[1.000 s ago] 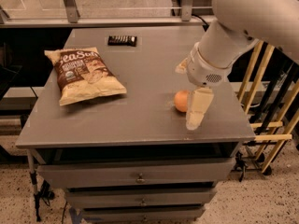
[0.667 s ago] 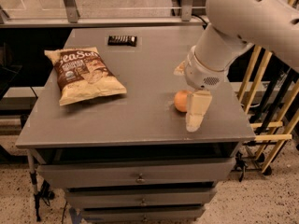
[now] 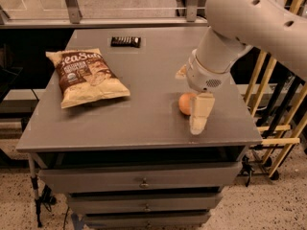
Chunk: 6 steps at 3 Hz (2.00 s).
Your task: Pick orange
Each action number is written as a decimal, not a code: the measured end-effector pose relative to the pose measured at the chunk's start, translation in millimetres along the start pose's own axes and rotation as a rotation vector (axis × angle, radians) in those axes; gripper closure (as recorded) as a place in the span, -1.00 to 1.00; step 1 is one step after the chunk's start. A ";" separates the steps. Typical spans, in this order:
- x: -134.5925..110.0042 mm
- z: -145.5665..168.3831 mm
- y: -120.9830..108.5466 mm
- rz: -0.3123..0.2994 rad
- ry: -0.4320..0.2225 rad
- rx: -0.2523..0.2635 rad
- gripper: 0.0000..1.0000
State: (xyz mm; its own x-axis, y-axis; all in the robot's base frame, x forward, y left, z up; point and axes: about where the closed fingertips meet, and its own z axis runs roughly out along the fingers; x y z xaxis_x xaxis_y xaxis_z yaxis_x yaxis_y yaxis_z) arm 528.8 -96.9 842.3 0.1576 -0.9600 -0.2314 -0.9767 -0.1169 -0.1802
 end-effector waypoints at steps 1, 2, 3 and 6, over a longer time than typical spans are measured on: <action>0.8 0.0 -6.4 -0.011 -0.024 -0.006 -0.67; 3.3 -3.4 -12.3 -0.017 -0.067 -0.016 -0.20; 5.4 -5.5 -16.6 -0.024 -0.093 -0.023 0.22; -21.0 -78.2 -30.6 -0.128 -0.227 0.100 1.00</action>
Offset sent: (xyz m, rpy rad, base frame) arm 0.0206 -0.0084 0.0107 0.1188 0.0394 0.0511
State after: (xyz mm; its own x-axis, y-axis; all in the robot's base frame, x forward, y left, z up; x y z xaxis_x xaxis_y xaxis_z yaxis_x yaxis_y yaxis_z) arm 543.9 -93.0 927.4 0.3190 -0.8559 -0.4072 -0.9291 -0.1976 -0.3125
